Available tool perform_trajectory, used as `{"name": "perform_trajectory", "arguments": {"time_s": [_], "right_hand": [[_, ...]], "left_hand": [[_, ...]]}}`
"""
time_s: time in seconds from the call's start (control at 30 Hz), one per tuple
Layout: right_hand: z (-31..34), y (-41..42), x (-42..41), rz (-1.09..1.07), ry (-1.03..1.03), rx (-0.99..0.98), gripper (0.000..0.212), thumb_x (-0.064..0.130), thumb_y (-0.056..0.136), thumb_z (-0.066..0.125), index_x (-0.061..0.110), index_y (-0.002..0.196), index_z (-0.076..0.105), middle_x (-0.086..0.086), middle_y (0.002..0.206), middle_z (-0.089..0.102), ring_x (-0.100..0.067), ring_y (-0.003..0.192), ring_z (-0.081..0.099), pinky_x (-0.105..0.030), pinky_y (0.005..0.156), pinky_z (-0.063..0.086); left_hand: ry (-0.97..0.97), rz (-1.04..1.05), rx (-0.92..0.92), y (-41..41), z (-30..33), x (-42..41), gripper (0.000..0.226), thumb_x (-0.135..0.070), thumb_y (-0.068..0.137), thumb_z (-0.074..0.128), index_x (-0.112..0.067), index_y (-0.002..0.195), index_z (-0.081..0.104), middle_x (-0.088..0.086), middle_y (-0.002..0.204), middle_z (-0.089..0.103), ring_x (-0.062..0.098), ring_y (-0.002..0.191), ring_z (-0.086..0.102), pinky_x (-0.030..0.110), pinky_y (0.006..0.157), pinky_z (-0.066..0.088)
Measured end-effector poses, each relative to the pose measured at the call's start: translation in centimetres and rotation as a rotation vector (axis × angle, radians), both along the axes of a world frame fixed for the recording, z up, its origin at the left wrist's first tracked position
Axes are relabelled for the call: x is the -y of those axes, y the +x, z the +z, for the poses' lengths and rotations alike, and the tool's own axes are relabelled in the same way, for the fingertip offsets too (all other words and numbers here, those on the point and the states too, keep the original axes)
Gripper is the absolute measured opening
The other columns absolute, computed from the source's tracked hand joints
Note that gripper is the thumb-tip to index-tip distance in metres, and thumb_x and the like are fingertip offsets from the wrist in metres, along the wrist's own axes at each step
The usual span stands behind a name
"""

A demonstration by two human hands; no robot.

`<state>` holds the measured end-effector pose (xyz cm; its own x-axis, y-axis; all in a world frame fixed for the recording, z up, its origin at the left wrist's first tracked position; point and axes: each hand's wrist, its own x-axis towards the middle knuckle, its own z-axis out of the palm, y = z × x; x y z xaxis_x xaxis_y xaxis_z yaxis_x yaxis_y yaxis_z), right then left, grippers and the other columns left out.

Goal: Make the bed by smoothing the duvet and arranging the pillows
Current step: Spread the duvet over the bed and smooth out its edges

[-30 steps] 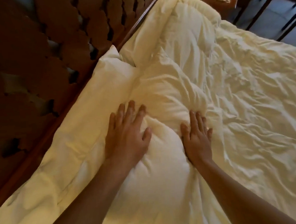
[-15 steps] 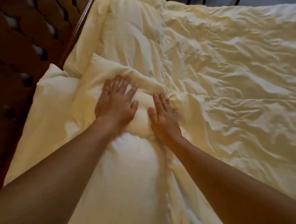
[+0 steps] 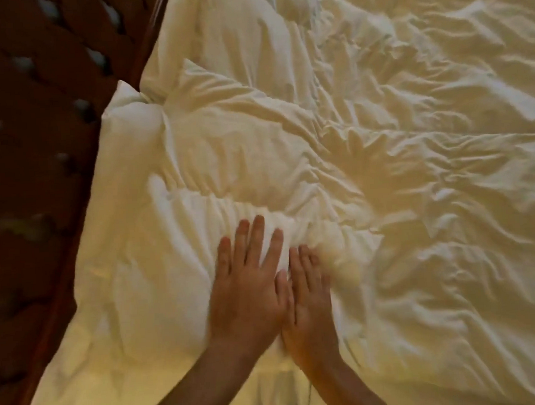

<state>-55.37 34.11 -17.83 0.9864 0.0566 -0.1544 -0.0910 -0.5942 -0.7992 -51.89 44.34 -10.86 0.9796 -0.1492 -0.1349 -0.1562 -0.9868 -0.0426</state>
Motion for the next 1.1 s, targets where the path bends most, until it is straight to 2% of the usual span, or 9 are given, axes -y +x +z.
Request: {"name": "perform_trajectory", "arguments": {"time_s": [0.1, 0.2, 0.33, 0.43, 0.63, 0.77, 0.9, 1.0, 1.1], "right_hand": [[-1.7, -5.4, 1.7, 0.090, -0.222, -0.100, 0.061, 0.042, 0.100, 0.031, 0.017, 0.156, 0.028, -0.003, 0.164, 0.024, -0.022, 0.151, 0.021, -0.049, 0.119, 0.023], [-2.3, -8.0, 6.6, 0.214, -0.447, -0.227, 0.065, 0.050, 0.097, 0.031, 0.018, 0.153, 0.037, -0.005, 0.160, 0.033, -0.028, 0.146, 0.033, -0.054, 0.115, 0.028], [1.2, -9.4, 13.4, 0.331, -0.554, -0.420, 0.096, 0.076, 0.084, -0.011, 0.025, 0.158, 0.022, -0.003, 0.165, 0.021, -0.025, 0.153, 0.015, -0.051, 0.121, 0.016], [7.5, -9.8, 16.4, 0.298, -0.411, -0.449, 0.092, 0.076, 0.079, -0.006, 0.031, 0.159, 0.005, 0.003, 0.167, 0.003, -0.016, 0.154, -0.002, -0.041, 0.123, 0.002], [20.6, -11.3, 20.8, 0.070, -0.148, -0.236, 0.057, 0.049, 0.102, 0.034, 0.029, 0.156, 0.026, 0.004, 0.164, 0.021, -0.012, 0.152, 0.009, -0.037, 0.123, 0.008], [26.7, -14.2, 23.1, -0.019, -0.044, -0.149, 0.052, 0.045, 0.103, 0.037, 0.026, 0.152, 0.035, 0.003, 0.158, 0.035, -0.014, 0.150, 0.021, -0.046, 0.121, 0.021], [30.8, -17.5, 24.9, -0.141, 0.038, -0.060, 0.058, 0.055, 0.097, 0.033, 0.027, 0.147, 0.044, 0.006, 0.150, 0.047, -0.013, 0.144, 0.034, -0.048, 0.118, 0.030], [33.4, -20.3, 26.4, -0.289, 0.093, -0.013, 0.066, 0.064, 0.092, 0.032, 0.028, 0.145, 0.046, 0.009, 0.147, 0.050, -0.009, 0.140, 0.040, -0.041, 0.116, 0.035], [35.8, -23.6, 28.0, -0.445, 0.137, 0.067, 0.058, 0.063, 0.091, 0.035, 0.035, 0.141, 0.046, 0.017, 0.142, 0.049, 0.003, 0.130, 0.043, -0.025, 0.109, 0.037]], "left_hand": [[0.073, 0.033, -0.046, -4.6, 0.3, -3.8, 0.064, -0.036, 0.095, 0.038, -0.023, 0.156, 0.026, 0.006, 0.165, 0.013, 0.026, 0.153, 0.008, 0.051, 0.121, 0.016], [0.135, 0.093, -0.030, -6.7, 2.4, -7.7, 0.065, -0.037, 0.094, 0.043, -0.022, 0.155, 0.028, 0.003, 0.164, 0.017, 0.026, 0.152, 0.012, 0.052, 0.120, 0.017], [0.141, 0.388, -0.102, -9.3, 6.0, -9.6, 0.064, -0.044, 0.096, 0.025, -0.022, 0.156, 0.025, 0.007, 0.164, 0.019, 0.031, 0.151, 0.013, 0.055, 0.117, 0.016], [-0.039, 0.486, -0.133, -12.0, 8.9, -6.4, 0.057, -0.040, 0.102, 0.024, -0.020, 0.155, 0.028, 0.010, 0.164, 0.018, 0.030, 0.151, 0.014, 0.052, 0.118, 0.019], [-0.535, 0.499, -0.109, -15.2, 16.7, 4.5, 0.049, -0.038, 0.104, 0.037, -0.029, 0.151, 0.034, -0.001, 0.162, 0.023, 0.015, 0.149, 0.017, 0.034, 0.118, 0.019], [-0.721, 0.398, -0.085, -16.7, 22.0, 10.5, 0.047, -0.043, 0.102, 0.035, -0.027, 0.146, 0.042, -0.002, 0.154, 0.038, 0.012, 0.144, 0.029, 0.028, 0.114, 0.023], [-0.858, 0.276, -0.053, -18.2, 26.1, 14.4, 0.037, -0.027, 0.103, 0.044, -0.024, 0.139, 0.049, -0.009, 0.138, 0.049, 0.012, 0.132, 0.044, 0.028, 0.108, 0.034], [-0.907, 0.167, -0.081, -19.2, 28.3, 16.5, 0.036, -0.025, 0.103, 0.045, -0.024, 0.138, 0.052, -0.011, 0.133, 0.053, 0.011, 0.123, 0.051, 0.026, 0.098, 0.039], [-0.974, 0.048, -0.139, -20.0, 30.6, 18.5, 0.035, -0.026, 0.102, 0.046, -0.026, 0.136, 0.054, -0.009, 0.130, 0.059, 0.001, 0.109, 0.057, 0.009, 0.084, 0.040]]}}
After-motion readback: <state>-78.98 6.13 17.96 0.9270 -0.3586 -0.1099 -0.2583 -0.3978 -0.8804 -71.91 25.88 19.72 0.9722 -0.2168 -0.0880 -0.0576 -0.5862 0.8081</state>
